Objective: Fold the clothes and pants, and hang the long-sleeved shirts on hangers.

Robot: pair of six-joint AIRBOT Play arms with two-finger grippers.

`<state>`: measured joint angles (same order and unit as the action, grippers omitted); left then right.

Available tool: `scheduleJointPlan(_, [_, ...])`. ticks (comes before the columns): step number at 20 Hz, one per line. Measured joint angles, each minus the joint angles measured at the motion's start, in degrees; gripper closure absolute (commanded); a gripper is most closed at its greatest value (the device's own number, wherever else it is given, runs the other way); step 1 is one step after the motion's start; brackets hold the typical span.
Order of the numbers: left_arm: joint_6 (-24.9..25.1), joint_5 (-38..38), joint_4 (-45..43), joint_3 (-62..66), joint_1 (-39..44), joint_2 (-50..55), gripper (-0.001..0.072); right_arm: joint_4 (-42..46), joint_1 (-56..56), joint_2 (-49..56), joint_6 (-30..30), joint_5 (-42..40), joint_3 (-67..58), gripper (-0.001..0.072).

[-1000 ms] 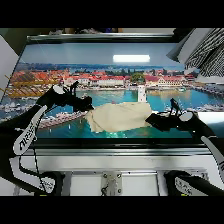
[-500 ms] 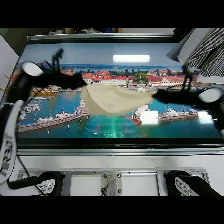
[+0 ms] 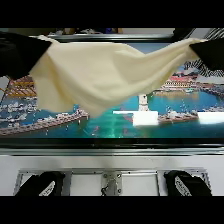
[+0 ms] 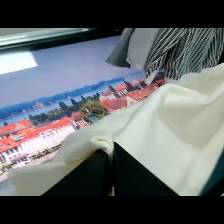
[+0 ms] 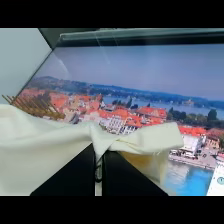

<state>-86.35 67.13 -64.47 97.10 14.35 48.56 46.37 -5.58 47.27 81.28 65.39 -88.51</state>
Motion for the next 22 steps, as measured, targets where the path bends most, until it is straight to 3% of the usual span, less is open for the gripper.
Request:
scheduleJointPlan(5, [-4.92, -0.46, -9.77, -1.97, 3.10, -1.57, 0.0696, 0.66, -0.02, 0.17, 3.93, 0.50, -1.11, 0.0706])
scheduleJointPlan(9, [-6.49, -0.46, -12.52, -10.67, 3.78, 5.84, 0.0696, 4.94, 0.87, 7.17, 5.79, 3.21, 0.35, 0.0691])
scheduleJointPlan(10, [-6.67, -1.55, -12.92, -12.96, 3.82, 8.68, 0.0695, 6.75, 1.51, 10.10, 6.21, 3.19, 1.09, 0.0535])
scheduleJointPlan(11, [-6.78, -3.41, -12.98, -15.06, 3.76, 12.11, 0.0550, 8.13, 2.03, 13.05, 6.40, 2.56, 1.60, 0.0247])
scheduleJointPlan(12, [-6.86, -5.20, -12.98, -16.39, 3.45, 15.76, 0.0211, 9.14, 2.40, 16.41, 6.38, 1.03, 1.95, 0.0125])
scheduleJointPlan(13, [-7.13, -7.23, -13.22, -16.76, 2.73, 19.61, 0.0077, 9.60, 2.49, 19.65, 6.36, -0.57, 2.21, 0.0128])
scheduleJointPlan(17, [-9.25, -6.58, -13.33, -11.10, -2.78, 31.80, 0.0077, 5.31, -0.61, 27.91, 3.17, -5.79, 2.38, 0.0129])
scheduleJointPlan(22, [-10.25, 1.42, -13.16, -12.87, -9.03, 35.89, 0.0077, 8.26, -7.85, 25.77, -2.21, 1.33, 7.41, 0.0129])
